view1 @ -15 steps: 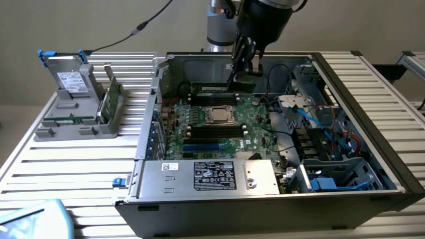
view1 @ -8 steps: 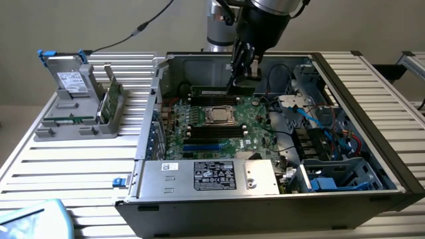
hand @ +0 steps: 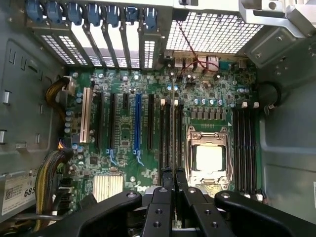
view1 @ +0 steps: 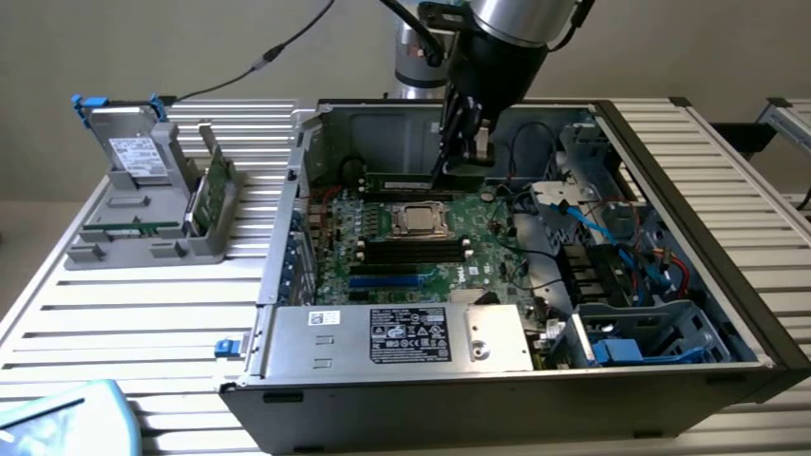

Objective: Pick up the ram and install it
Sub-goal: 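Insert the ram into the slot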

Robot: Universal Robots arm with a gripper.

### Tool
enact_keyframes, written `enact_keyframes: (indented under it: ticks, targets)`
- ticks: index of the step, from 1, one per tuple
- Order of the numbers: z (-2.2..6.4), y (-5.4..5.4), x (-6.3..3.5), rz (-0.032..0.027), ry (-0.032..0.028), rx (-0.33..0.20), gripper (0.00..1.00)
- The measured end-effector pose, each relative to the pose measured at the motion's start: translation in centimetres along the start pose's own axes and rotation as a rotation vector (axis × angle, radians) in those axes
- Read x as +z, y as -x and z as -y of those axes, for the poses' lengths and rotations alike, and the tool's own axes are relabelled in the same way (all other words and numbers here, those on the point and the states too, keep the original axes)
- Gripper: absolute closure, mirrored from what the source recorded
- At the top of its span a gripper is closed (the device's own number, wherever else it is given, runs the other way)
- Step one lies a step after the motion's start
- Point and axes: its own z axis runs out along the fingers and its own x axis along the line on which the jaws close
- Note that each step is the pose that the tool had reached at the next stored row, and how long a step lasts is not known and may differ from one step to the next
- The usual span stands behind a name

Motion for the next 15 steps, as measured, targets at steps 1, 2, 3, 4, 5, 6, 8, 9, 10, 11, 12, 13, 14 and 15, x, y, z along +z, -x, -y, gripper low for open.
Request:
enact_keyframes:
  ticks: [1,2,3,4,5,6,8,9,10,11,12,13,14,15]
  targets:
    - [0.01,0.0,0.19,0.0006,-0.0004,0.002,0.87]
    - [0.02,0.0,0.36,0.0008,-0.0007,0.004,0.87]
    - [0.02,0.0,0.54,0.0011,-0.0011,0.005,0.87]
    - [0.02,0.0,0.71,0.0016,-0.0016,0.007,0.87]
    - [0.03,0.0,0.87,0.002,-0.0023,0.009,0.87]
    - [0.04,0.0,1.02,0.0024,-0.0035,0.011,0.87]
    - [0.07,0.0,1.24,0.0032,-0.0073,0.015,0.87]
    - [0.09,-0.1,1.33,0.0036,-0.0099,0.017,0.87]
    - [0.1,-0.1,1.41,0.004,-0.0127,0.019,0.87]
    - [0.12,-0.1,1.49,0.0044,-0.0158,0.021,0.87]
    - [0.13,-0.1,1.57,0.0048,-0.0187,0.023,0.87]
    - [0.14,-0.1,1.67,0.0053,-0.0217,0.025,0.87]
    - [0.14,-0.1,1.78,0.0057,-0.0242,0.027,0.87]
    - [0.12,-0.1,1.89,0.0059,-0.0265,0.028,0.87]
